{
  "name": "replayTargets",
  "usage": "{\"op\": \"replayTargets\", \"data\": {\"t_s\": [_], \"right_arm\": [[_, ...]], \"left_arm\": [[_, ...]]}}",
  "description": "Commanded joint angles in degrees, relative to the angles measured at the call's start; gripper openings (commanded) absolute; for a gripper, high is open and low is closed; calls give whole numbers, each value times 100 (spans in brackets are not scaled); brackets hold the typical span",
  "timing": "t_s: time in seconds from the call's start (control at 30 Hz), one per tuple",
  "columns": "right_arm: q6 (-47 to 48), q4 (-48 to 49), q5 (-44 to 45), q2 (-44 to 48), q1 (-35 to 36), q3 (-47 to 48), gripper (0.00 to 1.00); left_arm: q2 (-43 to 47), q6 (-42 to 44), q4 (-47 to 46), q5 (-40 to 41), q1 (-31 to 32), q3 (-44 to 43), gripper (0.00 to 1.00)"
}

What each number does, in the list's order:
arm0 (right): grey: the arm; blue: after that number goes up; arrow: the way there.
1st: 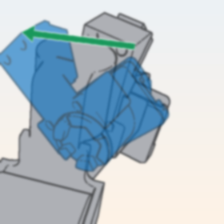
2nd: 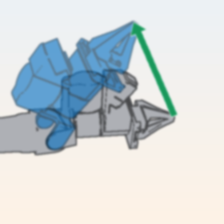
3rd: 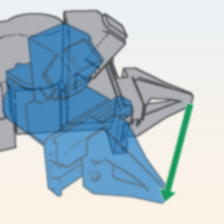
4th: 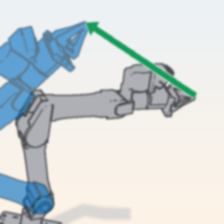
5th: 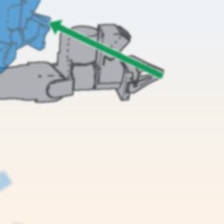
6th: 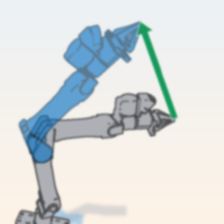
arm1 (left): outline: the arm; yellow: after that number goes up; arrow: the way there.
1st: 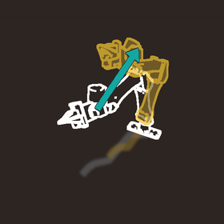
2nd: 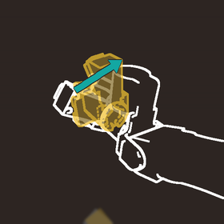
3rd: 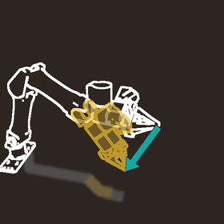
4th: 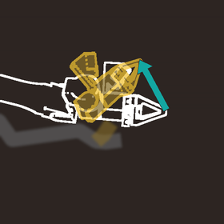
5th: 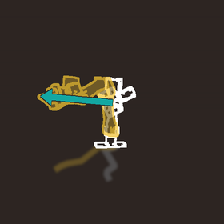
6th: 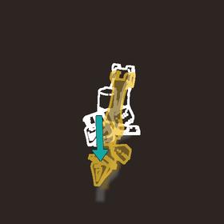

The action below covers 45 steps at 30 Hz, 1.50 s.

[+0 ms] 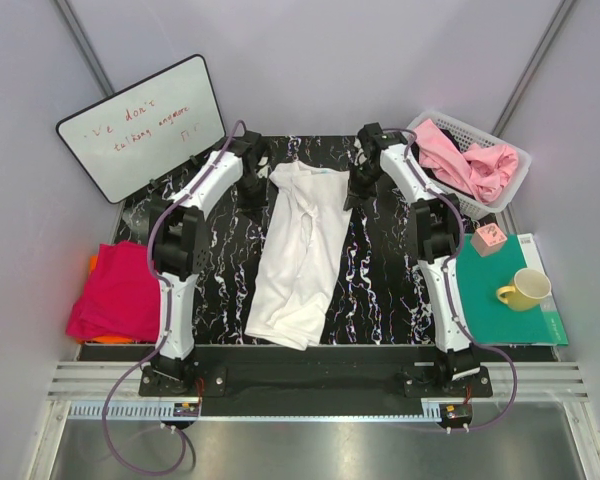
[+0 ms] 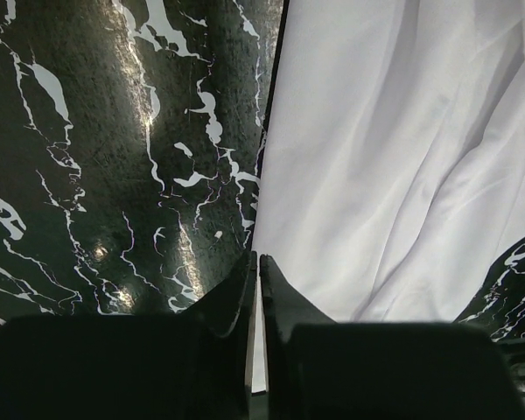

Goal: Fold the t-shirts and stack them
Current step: Rotate the tshirt 90 degrees

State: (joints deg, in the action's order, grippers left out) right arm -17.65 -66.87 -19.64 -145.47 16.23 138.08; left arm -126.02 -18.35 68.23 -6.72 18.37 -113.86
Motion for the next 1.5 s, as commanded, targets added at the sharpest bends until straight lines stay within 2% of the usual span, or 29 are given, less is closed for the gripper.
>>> {"op": "replayTargets", "data": {"t_s": [0.0,0.3,0.37,0.4,0.43,0.5,0.53,0.7,0.9,1.07,1.2,1.27,1.4,1.47], "right_arm": [[25,-256,-58,-421,65,333,0],[69,-388,416,-930,65,860,0],[104,-379,635,-1018,65,1088,0],[113,-371,706,-1132,65,1194,0],[139,-362,777,-1194,65,1308,0],[183,-344,961,-1395,65,1659,0],[200,-309,1005,-1449,73,1765,0],[244,182,1208,-1563,56,1880,0],[288,1070,1516,-1537,56,1959,0],[323,1905,1700,-1520,47,2205,0],[324,2047,1385,-1144,47,2302,0],[297,2038,1209,-766,47,1909,0],[201,2029,1103,956,47,469,11],[95,2011,875,1841,38,-595,32]], "left_arm": [[77,139,-81,-154,-62,-241,4],[481,217,-99,-128,-141,-136,1],[578,218,-116,-145,-141,-84,5],[709,253,-125,-189,-141,-5,27],[780,244,-151,-207,-141,48,36],[1033,270,-187,-189,-141,214,49],[1131,270,-196,-172,-141,285,68],[1815,323,-213,65,-176,829,98],[2414,411,-196,347,-211,1497,99],[2582,402,-178,382,-211,1683,99],[2617,376,-187,382,-211,1648,99],[2626,350,-213,268,-211,1604,99],[2670,236,-564,-451,-211,1797,99],[2705,139,-924,-924,-202,2120,99]]}}
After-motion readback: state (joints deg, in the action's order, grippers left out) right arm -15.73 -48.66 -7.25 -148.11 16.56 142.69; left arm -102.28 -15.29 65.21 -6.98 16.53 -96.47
